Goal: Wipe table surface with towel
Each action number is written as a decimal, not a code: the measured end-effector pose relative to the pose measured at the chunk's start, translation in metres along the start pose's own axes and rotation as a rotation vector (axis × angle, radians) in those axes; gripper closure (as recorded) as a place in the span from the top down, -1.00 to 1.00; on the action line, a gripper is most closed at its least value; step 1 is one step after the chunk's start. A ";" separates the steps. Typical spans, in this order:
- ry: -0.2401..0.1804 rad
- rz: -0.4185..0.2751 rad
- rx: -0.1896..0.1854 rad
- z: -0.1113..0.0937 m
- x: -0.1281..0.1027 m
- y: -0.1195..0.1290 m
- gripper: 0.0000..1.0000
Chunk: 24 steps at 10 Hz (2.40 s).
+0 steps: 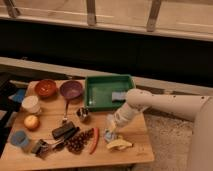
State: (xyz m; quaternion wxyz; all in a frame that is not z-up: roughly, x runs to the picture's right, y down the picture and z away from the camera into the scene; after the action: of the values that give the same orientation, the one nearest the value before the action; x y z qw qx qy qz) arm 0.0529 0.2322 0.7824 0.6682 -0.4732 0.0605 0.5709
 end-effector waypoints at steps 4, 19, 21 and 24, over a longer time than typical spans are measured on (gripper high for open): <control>-0.007 0.098 0.053 -0.020 0.025 -0.031 -1.00; 0.030 0.002 -0.022 0.009 -0.009 0.001 -1.00; 0.034 0.046 0.002 0.008 0.005 -0.007 -1.00; 0.004 0.092 0.044 -0.014 -0.013 -0.037 -1.00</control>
State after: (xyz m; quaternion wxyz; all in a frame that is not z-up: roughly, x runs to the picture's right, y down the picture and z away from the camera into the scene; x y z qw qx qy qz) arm 0.0849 0.2172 0.8038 0.6513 -0.4563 0.0961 0.5987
